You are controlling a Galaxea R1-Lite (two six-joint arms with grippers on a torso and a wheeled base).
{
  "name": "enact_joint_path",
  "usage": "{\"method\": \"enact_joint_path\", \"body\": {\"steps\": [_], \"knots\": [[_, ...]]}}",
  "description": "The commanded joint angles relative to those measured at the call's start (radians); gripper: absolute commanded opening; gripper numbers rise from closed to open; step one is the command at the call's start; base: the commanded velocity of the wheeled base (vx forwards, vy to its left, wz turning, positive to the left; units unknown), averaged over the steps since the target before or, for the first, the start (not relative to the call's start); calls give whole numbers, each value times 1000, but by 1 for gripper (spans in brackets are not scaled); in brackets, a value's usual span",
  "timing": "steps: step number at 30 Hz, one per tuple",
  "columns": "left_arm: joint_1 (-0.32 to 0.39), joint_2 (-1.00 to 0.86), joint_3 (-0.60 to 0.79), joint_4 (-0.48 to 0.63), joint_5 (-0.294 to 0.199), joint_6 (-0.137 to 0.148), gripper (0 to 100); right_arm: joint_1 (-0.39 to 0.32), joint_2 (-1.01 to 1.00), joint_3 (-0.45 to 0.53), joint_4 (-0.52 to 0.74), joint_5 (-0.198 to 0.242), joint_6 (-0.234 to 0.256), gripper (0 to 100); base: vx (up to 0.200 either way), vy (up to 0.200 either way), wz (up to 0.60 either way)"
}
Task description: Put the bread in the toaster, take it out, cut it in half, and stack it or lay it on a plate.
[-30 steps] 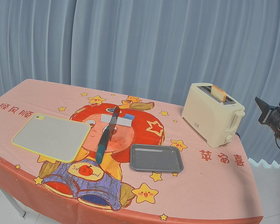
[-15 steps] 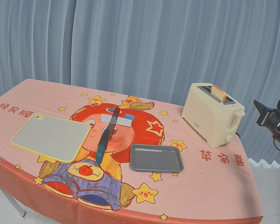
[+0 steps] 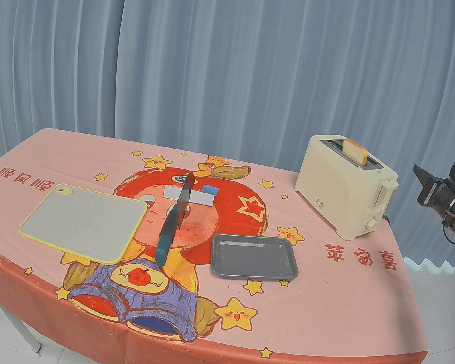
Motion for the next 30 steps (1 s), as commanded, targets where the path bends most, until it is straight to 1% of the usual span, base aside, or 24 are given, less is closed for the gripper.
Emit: {"method": "enact_joint_path", "body": {"steps": [1, 14, 16, 18, 20, 30], "knots": [[0, -1, 18, -1, 0, 0, 0, -2, 15, -2, 0, 0, 0, 0, 0, 0, 0], [0, -1, 18, -1, 0, 0, 0, -14, 72, -34, -2, 5, -3, 0, 0, 0, 0], [1, -1, 18, 1, 0, 0, 0, -14, 78, -34, 0, 14, -3, 0, 0, 0, 0], [0, -1, 18, -1, 0, 0, 0, -14, 87, -35, -2, 35, -2, 0, 0, 0, 0], [0, -1, 18, -1, 0, 0, 0, -16, 93, -34, -2, 43, -2, 0, 0, 0, 0], [0, -1, 18, -1, 0, 0, 0, -4, 139, -37, -20, 45, -5, 0, 0, 0, 0]]}}
